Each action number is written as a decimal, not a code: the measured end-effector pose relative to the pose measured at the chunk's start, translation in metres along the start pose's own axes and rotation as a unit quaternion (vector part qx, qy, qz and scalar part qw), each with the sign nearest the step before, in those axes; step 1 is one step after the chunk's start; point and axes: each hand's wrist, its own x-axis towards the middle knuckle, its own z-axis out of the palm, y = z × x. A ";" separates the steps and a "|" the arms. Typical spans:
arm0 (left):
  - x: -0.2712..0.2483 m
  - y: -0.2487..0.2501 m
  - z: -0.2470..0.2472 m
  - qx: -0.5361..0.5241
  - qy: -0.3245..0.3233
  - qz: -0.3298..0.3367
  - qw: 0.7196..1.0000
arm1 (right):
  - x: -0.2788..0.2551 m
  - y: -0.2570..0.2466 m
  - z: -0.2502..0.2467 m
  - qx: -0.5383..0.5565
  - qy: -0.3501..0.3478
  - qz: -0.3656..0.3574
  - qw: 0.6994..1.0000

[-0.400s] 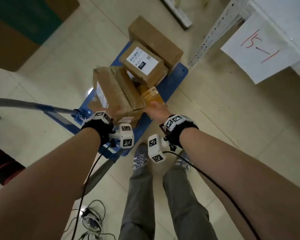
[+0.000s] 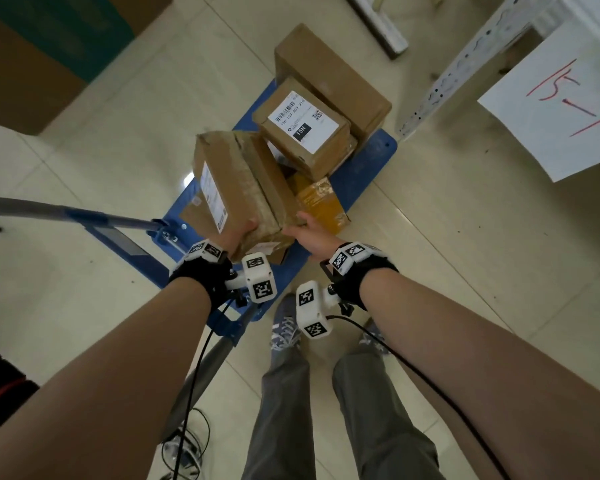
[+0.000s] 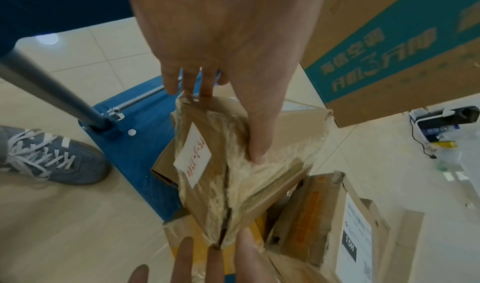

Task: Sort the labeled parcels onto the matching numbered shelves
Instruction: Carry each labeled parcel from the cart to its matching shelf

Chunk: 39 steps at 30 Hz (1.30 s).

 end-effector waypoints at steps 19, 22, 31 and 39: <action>-0.095 -0.008 0.034 -0.258 -0.121 0.043 0.958 | -0.031 -0.019 -0.013 0.160 -0.004 0.004 0.987; -0.113 0.003 0.039 -0.279 -0.158 0.039 0.946 | -0.031 -0.026 -0.015 0.159 -0.004 -0.012 0.987; -0.155 0.041 0.045 -0.208 -0.183 0.093 0.956 | -0.104 -0.059 -0.041 0.233 0.021 -0.105 0.966; -0.165 0.079 0.062 -0.188 -0.161 0.097 0.964 | -0.149 -0.045 -0.077 0.260 0.060 -0.089 0.960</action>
